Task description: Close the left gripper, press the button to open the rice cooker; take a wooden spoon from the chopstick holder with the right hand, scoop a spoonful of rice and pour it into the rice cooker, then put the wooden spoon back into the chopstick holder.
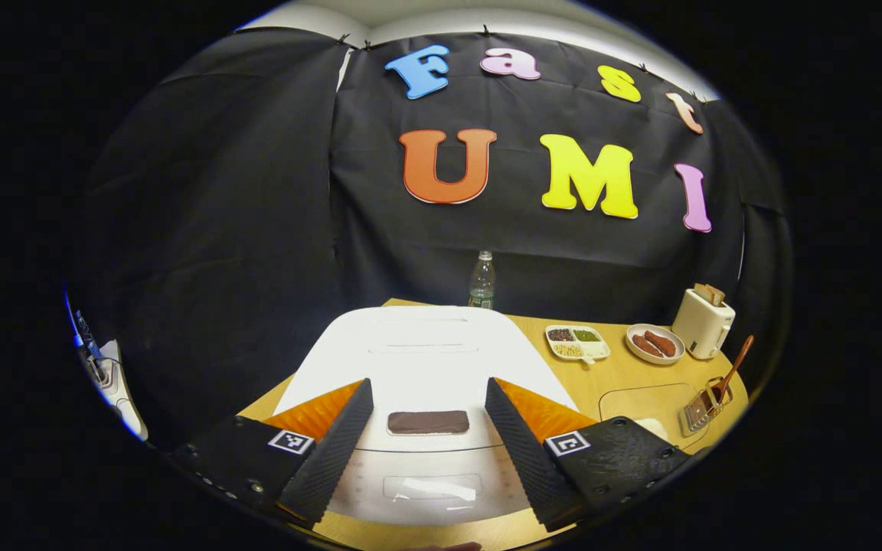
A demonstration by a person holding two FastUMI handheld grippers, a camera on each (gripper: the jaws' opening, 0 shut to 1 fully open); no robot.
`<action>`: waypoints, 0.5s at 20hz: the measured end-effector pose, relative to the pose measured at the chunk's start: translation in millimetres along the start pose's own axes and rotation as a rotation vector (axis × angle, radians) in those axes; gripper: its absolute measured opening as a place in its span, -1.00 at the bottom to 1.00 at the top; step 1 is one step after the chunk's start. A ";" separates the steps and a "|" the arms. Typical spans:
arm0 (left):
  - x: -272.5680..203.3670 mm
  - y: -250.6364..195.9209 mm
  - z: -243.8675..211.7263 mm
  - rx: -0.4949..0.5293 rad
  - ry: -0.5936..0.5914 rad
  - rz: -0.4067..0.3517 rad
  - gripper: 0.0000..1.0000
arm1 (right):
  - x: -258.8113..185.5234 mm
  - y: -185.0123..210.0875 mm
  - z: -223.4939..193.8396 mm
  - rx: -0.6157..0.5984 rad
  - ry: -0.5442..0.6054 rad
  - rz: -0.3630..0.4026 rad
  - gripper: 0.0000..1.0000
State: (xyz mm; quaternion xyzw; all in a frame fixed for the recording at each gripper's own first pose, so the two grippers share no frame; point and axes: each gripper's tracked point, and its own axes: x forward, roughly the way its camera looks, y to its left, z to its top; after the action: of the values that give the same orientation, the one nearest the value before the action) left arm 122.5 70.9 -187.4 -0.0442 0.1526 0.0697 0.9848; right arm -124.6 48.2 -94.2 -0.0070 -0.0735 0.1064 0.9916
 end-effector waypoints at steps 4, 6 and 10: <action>-45.5 -26.4 31.9 0.032 -0.080 -0.038 0.87 | -0.8 -3.8 -0.1 -0.004 0.003 -0.011 1.00; -72.1 -47.5 43.7 0.049 -0.114 -0.075 0.86 | -1.1 -4.1 -0.2 -0.003 0.004 -0.016 0.93; -116.1 -79.3 55.3 0.060 -0.157 -0.121 0.89 | -0.7 -6.6 -1.9 -0.003 0.013 -0.023 0.92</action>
State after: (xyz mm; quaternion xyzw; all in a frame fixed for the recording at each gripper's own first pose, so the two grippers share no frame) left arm 41.1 -15.7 -94.1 -0.0185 0.0739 0.0086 0.9971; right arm -123.6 41.6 -96.0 -0.0083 -0.0674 0.0948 0.9932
